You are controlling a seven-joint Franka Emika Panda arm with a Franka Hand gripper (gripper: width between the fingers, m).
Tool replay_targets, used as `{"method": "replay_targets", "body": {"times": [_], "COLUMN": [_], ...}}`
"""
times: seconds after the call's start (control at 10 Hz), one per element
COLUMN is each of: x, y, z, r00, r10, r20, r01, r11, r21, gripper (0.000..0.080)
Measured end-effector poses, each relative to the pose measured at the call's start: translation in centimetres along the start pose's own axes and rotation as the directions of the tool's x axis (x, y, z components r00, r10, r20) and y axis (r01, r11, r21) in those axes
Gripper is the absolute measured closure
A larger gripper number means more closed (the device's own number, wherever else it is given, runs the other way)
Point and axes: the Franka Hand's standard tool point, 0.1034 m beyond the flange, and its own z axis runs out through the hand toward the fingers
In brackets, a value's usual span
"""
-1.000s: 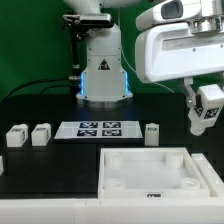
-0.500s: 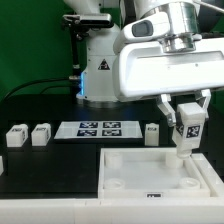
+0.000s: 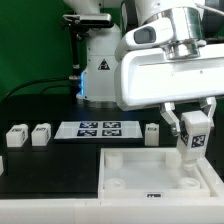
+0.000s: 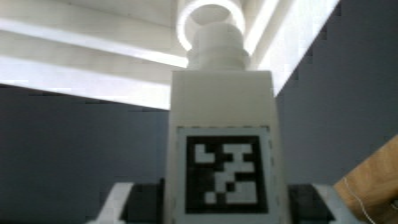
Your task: Assemble one leg
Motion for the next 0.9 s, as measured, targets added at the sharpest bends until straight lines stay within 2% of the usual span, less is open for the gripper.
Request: {"method": "replay_targets", "body": {"times": [0.1, 0.2, 0.9], "x": [-0.1, 0.1, -1.1], "y": [-0.5, -0.1, 0.1], "z": [0.6, 0.9, 1.7], "r00": [1.0, 0.997, 0.999], "r10": [-0.009, -0.02, -0.014], "r20": [-0.014, -0.071, -0.052], "r01": [0.009, 0.019, 0.013], "r11": [1.0, 1.0, 1.0], "r21": [0.001, -0.014, -0.013], "gripper": [0.0508, 0.0508, 0.0508]}}
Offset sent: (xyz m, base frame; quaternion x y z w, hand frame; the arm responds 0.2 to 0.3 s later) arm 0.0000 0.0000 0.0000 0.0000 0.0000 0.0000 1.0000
